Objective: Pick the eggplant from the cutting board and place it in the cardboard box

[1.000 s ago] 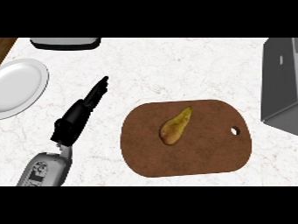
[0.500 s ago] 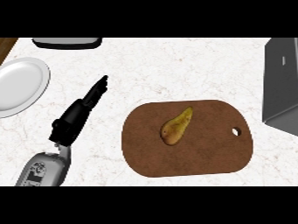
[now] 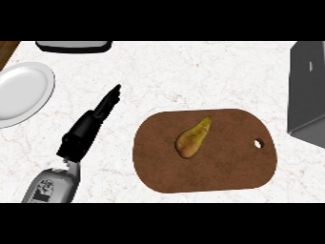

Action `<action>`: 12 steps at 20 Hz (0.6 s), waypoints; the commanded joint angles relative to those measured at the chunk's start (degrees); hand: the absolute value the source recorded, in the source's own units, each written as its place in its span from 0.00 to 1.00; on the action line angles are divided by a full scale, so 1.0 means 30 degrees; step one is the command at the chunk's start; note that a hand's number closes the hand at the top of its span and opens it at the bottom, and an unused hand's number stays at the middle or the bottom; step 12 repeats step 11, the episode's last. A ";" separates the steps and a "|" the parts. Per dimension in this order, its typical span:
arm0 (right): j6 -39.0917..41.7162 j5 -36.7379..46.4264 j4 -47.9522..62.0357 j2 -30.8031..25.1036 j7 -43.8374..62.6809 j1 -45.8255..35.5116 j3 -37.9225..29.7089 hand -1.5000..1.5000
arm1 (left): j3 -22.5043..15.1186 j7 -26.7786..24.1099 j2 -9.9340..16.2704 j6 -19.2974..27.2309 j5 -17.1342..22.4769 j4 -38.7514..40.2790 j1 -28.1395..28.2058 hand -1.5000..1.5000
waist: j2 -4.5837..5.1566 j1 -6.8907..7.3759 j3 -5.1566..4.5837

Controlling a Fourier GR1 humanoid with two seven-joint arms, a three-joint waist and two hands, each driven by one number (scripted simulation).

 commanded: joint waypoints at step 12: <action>0.0473 -0.7835 0.2090 -0.1276 -0.6213 0.0494 -0.7942 0.00 | 0.0465 -0.0227 -0.0057 0.0161 -0.0085 0.0165 0.0171 0.50 | -0.0061 -0.0462 0.0019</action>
